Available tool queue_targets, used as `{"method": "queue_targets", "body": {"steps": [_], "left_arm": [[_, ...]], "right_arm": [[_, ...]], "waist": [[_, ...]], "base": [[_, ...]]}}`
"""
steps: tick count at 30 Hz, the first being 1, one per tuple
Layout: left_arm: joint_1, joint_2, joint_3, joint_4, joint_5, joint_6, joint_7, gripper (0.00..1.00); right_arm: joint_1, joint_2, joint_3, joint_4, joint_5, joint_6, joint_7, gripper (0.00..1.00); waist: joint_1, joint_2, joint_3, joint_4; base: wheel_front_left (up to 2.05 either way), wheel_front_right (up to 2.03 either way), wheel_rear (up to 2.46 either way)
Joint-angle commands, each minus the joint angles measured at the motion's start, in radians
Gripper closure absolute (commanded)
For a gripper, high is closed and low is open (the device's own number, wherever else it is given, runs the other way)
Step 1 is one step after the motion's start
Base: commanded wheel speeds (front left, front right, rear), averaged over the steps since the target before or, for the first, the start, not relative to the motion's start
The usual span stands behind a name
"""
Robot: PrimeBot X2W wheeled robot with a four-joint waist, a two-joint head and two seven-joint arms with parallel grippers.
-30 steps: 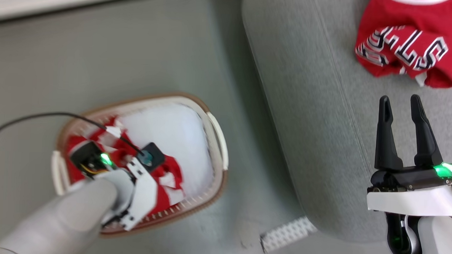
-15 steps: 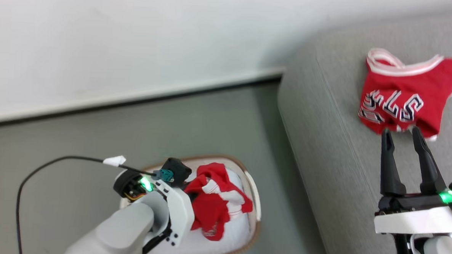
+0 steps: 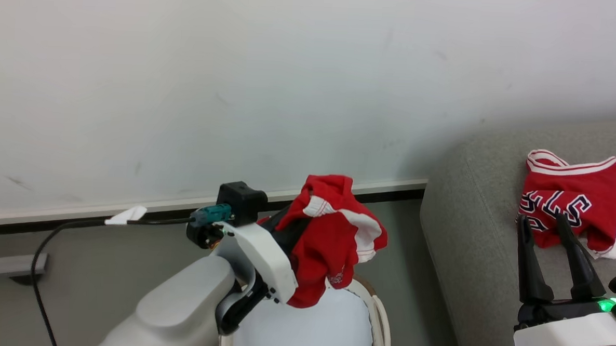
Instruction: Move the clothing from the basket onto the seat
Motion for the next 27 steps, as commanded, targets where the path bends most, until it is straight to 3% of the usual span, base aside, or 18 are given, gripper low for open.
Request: {"method": "queue_targets", "body": {"steps": [1, 8, 19, 27], "left_arm": [[0.012, 0.007, 0.022, -0.038, -0.007, 0.012, -0.003, 1.00], [0.000, 0.024, 0.073, -0.195, -0.033, 0.062, 0.009, 1.00], [0.029, 0.060, 0.077, -0.318, -0.047, 0.116, 0.053, 1.00], [0.029, 0.051, 0.061, -0.344, -0.043, 0.122, 0.070, 1.00]], "right_arm": [[0.024, 0.003, 0.004, -0.006, 0.005, -0.002, 0.002, 0.00], [0.066, 0.013, 0.023, -0.002, 0.010, -0.002, 0.008, 0.00], [0.070, 0.003, 0.075, -0.012, -0.001, -0.002, 0.020, 0.00], [0.034, -0.041, 0.264, -0.018, -0.015, -0.002, 0.055, 0.00]], "waist": [[0.0004, -0.0001, -0.029, 0.028], [0.0004, -0.0001, -0.062, 0.049], [0.0004, -0.0001, -0.065, 0.051], [0.0004, -0.0001, -0.056, 0.063]], "base": [[0.00, 0.00, 0.00], [0.00, 0.00, 0.00], [0.00, 0.00, 0.00], [0.00, 0.00, 0.00]]}}
